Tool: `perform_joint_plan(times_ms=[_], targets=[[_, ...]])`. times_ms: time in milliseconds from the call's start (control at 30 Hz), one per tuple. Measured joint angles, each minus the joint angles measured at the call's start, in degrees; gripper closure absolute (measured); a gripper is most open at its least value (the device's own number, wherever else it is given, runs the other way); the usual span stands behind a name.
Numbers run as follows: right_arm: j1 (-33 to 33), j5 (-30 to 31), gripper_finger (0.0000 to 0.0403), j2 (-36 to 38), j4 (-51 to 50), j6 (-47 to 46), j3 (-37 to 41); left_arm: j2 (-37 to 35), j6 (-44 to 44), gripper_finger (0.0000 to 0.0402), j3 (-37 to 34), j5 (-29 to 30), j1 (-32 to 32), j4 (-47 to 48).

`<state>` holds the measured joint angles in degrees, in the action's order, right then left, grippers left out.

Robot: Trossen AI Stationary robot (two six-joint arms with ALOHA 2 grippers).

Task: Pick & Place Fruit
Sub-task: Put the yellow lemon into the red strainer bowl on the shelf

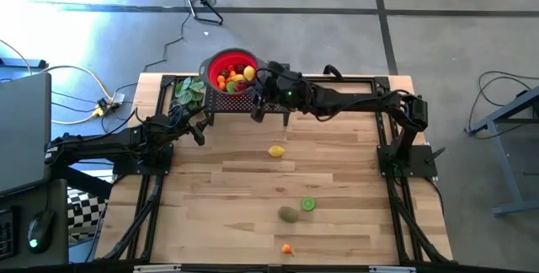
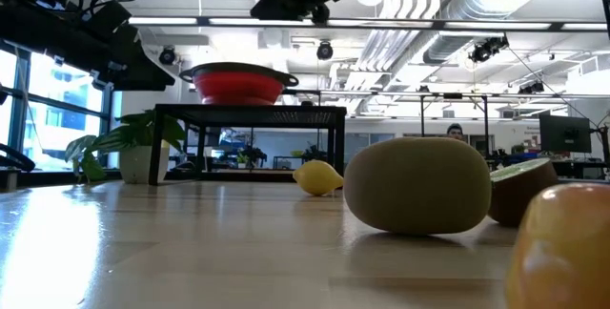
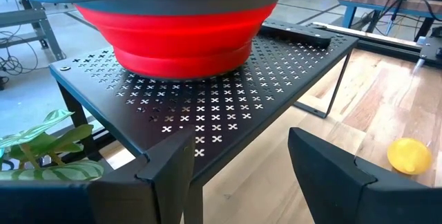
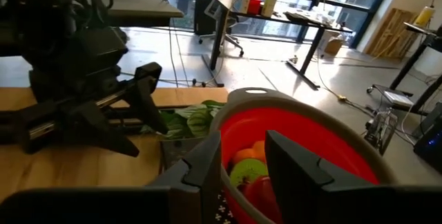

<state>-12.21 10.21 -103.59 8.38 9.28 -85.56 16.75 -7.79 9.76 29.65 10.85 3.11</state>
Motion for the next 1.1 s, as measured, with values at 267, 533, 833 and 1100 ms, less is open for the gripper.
perform_joint_plan(times_ms=[267, 533, 833, 1100], targets=[[-0.04, 0.12, 0.0298, 0.00, 0.34, -0.65, 1.00, 0.00, 0.00, 0.0174, 0.00, 0.00, 0.00, 0.00], [0.03, 0.14, 0.0298, -0.04, 7.27, -2.62, 7.73, -0.02, 0.00, 0.0174, 0.00, 0.00, 0.00, 0.02], [1.18, -0.01, 0.0298, 2.71, 4.60, -1.51, 7.98, -0.02, 0.00, 0.0174, 0.00, 0.00, 0.00, 0.04], [1.77, 0.08, 0.0298, 8.40, 6.89, -3.01, 16.20, -0.02, 0.00, 0.0174, 0.00, 0.00, 0.00, 0.05]])
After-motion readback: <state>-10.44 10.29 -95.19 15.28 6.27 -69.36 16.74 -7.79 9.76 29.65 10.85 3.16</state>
